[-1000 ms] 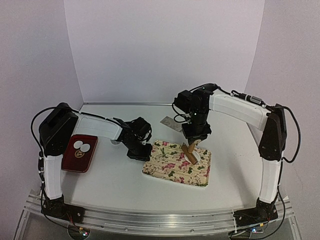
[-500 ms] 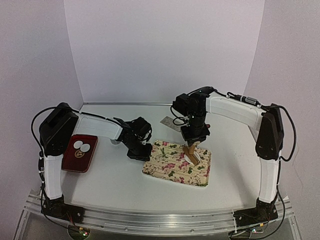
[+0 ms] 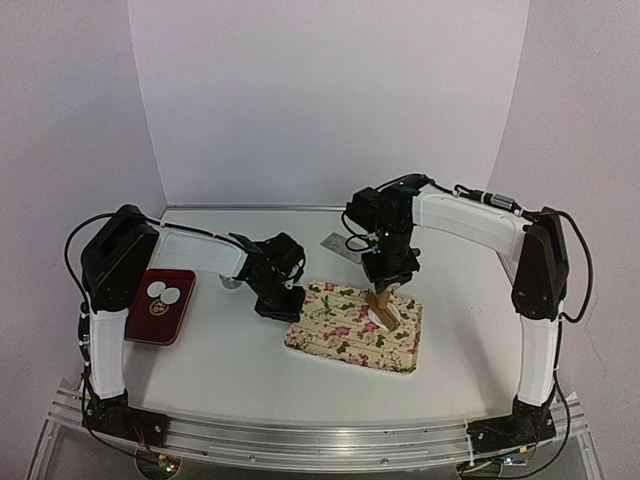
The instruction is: Roll out the dumpling wrappers from the dough
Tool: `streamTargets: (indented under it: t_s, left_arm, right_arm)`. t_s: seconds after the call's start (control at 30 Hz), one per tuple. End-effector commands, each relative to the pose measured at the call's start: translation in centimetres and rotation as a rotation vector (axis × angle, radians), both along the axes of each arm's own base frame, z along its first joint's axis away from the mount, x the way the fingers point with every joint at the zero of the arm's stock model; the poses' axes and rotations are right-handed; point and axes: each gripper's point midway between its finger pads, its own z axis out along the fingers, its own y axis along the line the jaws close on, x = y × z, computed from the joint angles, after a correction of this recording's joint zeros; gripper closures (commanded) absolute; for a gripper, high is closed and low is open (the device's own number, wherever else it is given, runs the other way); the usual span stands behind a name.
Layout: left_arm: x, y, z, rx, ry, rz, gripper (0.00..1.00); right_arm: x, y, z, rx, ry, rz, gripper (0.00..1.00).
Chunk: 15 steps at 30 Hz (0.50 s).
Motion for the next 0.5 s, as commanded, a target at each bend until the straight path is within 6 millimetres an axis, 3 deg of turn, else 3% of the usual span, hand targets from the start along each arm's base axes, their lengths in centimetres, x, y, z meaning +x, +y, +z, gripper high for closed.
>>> streamTargets:
  t_s: [0.0, 0.23, 0.47]
  left_arm:
    - [0.2, -0.6, -0.7, 0.013, 0.001, -0.007, 1.00]
    - [0.0, -0.3, -1.3, 0.030, 0.011, -0.005, 1.00]
    - [-1.1, 3.0, -2.2, 0.131, 0.014, 0.049, 1.00]
  right_arm:
    - [-1.1, 1.7, -1.9, 0.060, 0.071, 0.033, 1.00]
    - [-1.7, 2.1, -3.1, 0.032, 0.082, 0.048, 1.00]
    - [-1.5, -3.6, -5.3, -0.250, 0.016, -0.065, 1.00]
